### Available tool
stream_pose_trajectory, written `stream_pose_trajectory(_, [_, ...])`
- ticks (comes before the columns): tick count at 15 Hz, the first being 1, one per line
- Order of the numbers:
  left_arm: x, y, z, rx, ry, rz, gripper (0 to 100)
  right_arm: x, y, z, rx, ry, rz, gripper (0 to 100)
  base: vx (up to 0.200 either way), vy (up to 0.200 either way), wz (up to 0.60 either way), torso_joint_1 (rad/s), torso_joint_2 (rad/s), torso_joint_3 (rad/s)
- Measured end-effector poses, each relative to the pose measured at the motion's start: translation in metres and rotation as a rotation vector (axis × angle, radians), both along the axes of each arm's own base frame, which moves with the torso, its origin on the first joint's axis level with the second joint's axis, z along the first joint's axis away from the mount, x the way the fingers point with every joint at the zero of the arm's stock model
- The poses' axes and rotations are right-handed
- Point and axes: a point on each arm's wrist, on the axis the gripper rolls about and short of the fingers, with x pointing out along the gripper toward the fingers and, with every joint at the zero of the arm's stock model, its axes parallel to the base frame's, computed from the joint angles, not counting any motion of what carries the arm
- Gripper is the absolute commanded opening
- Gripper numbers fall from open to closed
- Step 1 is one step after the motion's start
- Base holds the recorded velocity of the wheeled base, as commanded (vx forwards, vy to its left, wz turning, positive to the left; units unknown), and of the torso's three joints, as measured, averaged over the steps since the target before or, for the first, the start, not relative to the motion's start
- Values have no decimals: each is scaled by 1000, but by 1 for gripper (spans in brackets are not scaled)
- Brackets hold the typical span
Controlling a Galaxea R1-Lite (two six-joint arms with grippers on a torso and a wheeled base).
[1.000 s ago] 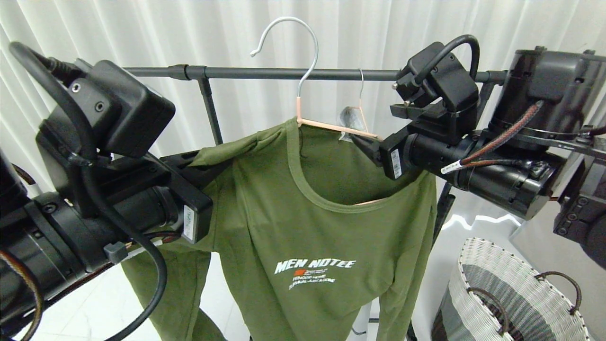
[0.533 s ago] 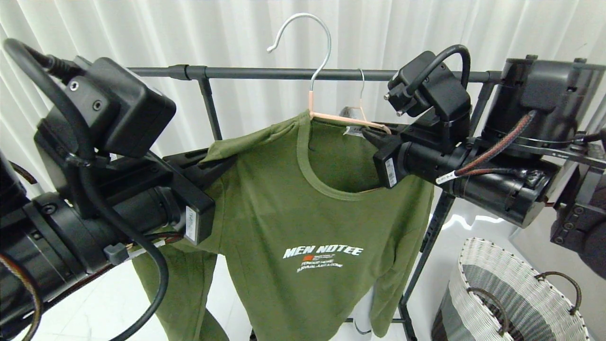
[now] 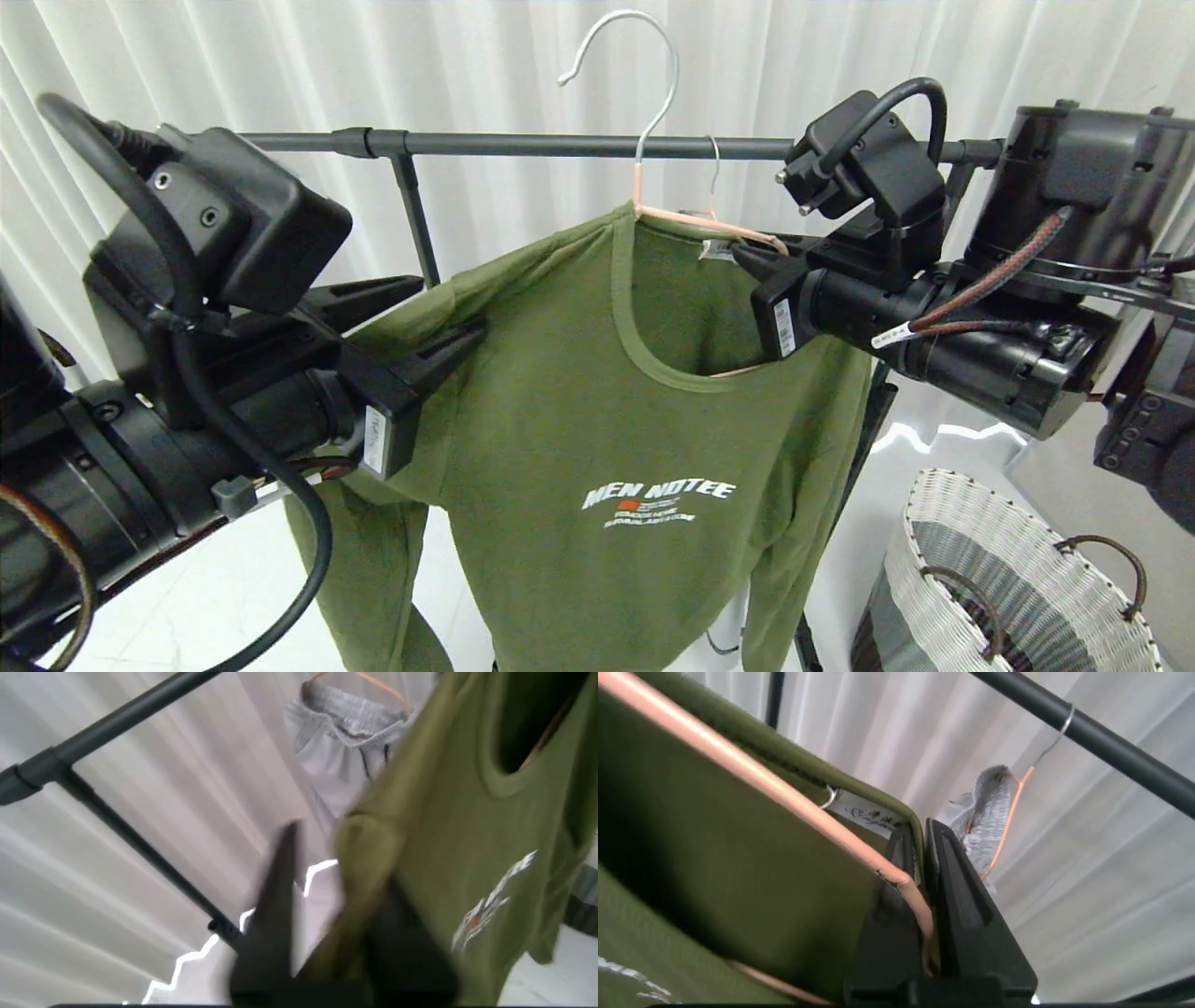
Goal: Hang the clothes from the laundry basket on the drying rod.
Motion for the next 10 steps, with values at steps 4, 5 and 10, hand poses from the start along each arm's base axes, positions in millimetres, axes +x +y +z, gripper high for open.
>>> stream_pose_trajectory(4, [7,8,1,-11,2,48,100,1,-5,3,-6,-14,-11,0,0,0,0,0,0,0])
stream_pose_trajectory(5, [6,9,1,-14,1,45,100,5,-10,4,-12,-19,-30,0,0,0,0,0,0,0])
stream_pose_trajectory(10, [5,10,2,-18,-1,21,100,13,-21,9,-5,-35,-72,0,0,0,0,0,0,0])
